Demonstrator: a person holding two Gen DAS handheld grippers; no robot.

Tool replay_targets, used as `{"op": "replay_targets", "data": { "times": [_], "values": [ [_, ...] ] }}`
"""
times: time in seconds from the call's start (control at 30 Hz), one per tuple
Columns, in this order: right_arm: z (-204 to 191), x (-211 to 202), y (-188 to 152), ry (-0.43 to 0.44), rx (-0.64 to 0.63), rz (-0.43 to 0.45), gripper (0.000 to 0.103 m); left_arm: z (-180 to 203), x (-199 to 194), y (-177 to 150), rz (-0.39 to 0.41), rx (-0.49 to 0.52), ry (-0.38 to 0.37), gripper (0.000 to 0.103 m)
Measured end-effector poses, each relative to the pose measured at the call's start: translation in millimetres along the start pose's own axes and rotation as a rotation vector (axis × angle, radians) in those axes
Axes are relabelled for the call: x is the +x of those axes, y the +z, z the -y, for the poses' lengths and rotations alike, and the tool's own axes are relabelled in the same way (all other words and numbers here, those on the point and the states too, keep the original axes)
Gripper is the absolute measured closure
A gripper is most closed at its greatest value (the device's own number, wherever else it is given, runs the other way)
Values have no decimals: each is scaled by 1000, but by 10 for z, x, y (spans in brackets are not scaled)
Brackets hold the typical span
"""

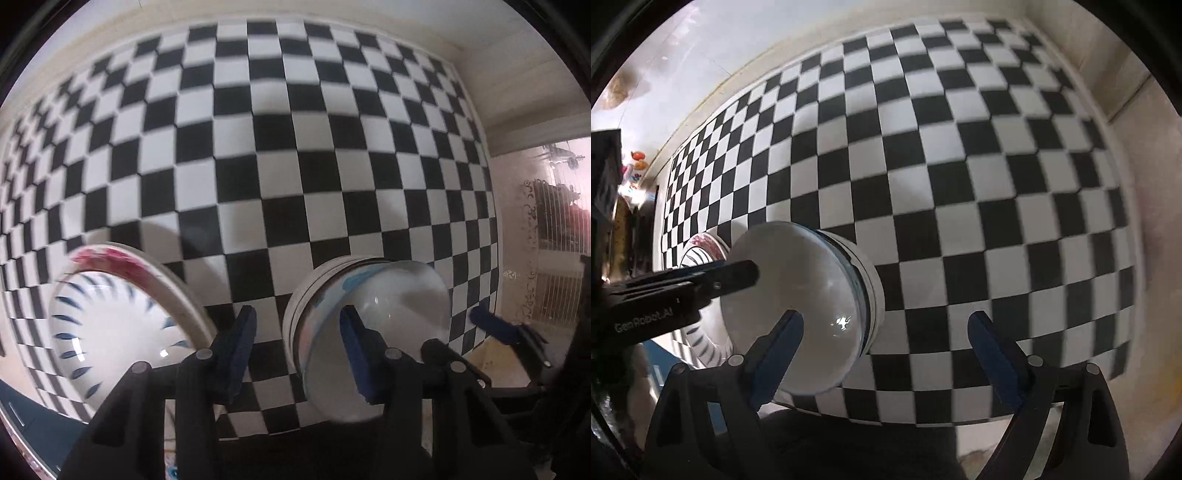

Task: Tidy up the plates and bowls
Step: 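Reach both grippers to the bowl stack and grip its rim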

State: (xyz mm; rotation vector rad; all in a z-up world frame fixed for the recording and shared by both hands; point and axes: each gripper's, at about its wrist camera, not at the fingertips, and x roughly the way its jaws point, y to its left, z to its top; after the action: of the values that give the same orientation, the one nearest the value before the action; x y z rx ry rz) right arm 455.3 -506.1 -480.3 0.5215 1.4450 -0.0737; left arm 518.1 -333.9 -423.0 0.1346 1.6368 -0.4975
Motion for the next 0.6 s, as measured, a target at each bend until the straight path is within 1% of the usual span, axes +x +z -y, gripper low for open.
{"op": "replay_targets", "data": {
  "times": [0.07, 0.1, 0.13, 0.2, 0.27, 0.3, 0.37, 0.4, 0.53, 0.6],
  "values": [
    [32, 130, -3, 42, 23, -24, 13, -18, 128, 37, -40, -13, -23, 61],
    [64, 210, 5, 67, 42, -39, 16, -22, 188, 53, -58, -17, -53, 61],
    [82, 273, 2, 89, 51, -51, 18, -19, 228, 61, -70, -20, -66, 61],
    [109, 384, -2, 117, 69, -68, 21, -6, 292, 87, -84, -14, -73, 61],
    [146, 503, -9, 161, 93, -85, 27, 11, 347, 112, -101, -9, -86, 61],
    [156, 548, -5, 176, 101, -91, 28, 24, 383, 126, -112, -6, -99, 60],
    [174, 653, 2, 219, 120, -110, 31, 28, 450, 149, -130, -4, -106, 60],
    [177, 690, 7, 231, 128, -116, 32, 16, 463, 156, -135, -6, -115, 58],
    [182, 869, 7, 288, 157, -154, 35, -29, 515, 215, -161, -17, -160, 58],
    [158, 942, -10, 332, 177, -164, 37, -35, 537, 243, -171, -9, -178, 58]
  ]
}}
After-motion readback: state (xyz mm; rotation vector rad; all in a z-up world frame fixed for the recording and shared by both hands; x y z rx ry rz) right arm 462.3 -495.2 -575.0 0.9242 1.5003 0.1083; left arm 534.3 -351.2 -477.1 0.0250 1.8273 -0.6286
